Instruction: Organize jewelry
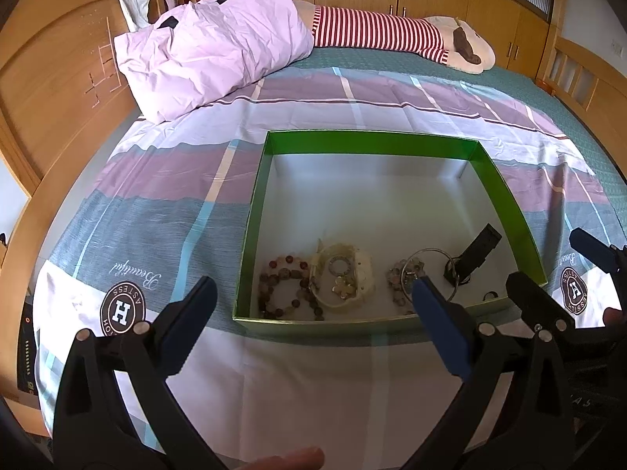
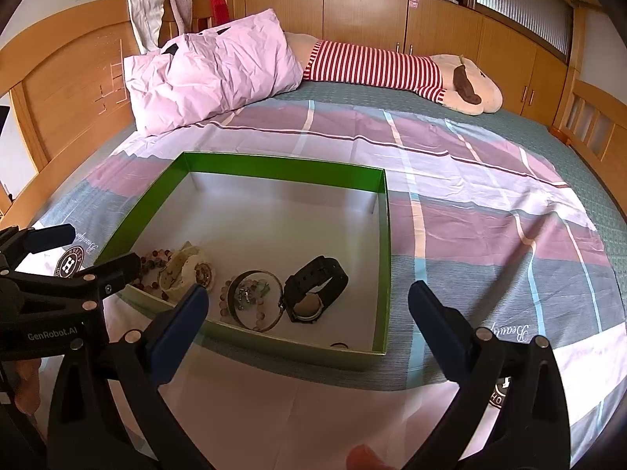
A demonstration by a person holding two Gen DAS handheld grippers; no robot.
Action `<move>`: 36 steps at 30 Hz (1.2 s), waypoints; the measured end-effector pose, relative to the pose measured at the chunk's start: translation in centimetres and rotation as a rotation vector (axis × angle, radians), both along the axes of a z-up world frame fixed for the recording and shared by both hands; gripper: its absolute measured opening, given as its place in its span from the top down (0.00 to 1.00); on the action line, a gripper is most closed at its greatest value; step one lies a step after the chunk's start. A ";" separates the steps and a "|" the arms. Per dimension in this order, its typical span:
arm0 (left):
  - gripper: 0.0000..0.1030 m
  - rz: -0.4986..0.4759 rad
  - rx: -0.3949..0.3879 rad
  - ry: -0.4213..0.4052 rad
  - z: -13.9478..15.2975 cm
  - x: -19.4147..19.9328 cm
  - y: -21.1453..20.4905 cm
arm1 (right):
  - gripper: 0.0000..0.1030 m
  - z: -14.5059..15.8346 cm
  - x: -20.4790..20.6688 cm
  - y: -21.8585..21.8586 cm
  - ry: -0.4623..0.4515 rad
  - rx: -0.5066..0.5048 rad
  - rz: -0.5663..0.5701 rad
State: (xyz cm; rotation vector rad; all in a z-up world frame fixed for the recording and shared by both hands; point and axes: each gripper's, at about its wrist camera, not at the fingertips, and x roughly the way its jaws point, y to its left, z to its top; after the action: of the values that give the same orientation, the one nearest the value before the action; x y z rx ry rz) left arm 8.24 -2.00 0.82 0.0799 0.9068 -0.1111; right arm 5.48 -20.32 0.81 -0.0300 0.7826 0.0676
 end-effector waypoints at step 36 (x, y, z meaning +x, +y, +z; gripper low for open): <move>0.02 0.005 0.002 0.008 -0.2 0.1 0.0 | 0.01 0.3 -0.1 -0.1 -0.013 -0.015 -0.002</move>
State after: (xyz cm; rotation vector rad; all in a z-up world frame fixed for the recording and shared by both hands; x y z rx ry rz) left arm 8.33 -1.98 0.66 0.0788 0.9153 -0.1062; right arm 5.34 -20.40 1.13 -0.0439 0.7699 0.0591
